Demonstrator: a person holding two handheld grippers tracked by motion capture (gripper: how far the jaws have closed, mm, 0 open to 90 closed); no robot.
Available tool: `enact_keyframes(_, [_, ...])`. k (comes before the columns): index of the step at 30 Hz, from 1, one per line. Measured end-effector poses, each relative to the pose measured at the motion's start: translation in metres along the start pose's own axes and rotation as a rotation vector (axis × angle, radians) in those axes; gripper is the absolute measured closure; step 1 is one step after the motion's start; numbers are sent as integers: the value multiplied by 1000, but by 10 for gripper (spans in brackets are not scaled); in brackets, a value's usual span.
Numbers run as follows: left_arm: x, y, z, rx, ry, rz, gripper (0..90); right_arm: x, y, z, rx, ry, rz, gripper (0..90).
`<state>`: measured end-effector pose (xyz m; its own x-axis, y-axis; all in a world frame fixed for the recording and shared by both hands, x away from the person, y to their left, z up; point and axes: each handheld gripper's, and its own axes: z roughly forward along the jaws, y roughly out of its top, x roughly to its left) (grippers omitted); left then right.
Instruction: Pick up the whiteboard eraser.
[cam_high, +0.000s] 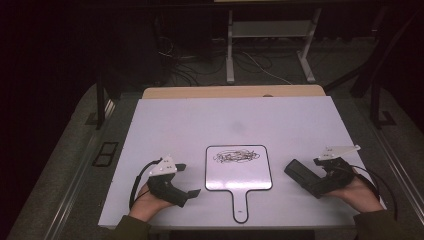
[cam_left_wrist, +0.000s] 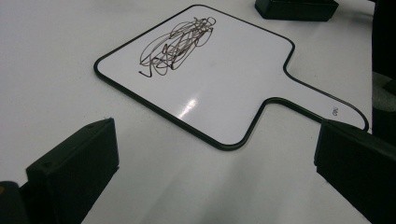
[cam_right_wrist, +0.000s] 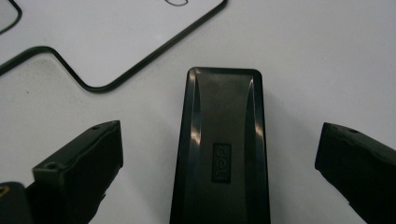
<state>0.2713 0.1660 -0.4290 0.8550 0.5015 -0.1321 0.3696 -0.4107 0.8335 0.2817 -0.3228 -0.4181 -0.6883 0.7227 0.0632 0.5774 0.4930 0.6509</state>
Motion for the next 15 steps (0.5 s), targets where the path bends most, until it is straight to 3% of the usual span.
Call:
enact_keyframes(11, [0,0,0,0,-2,-1,0,2,-3,1,47,-12,7,50])
enact_keyframes(15, [0,0,0,1,-2,1,0,3,-4,3,62,-3,-4,123])
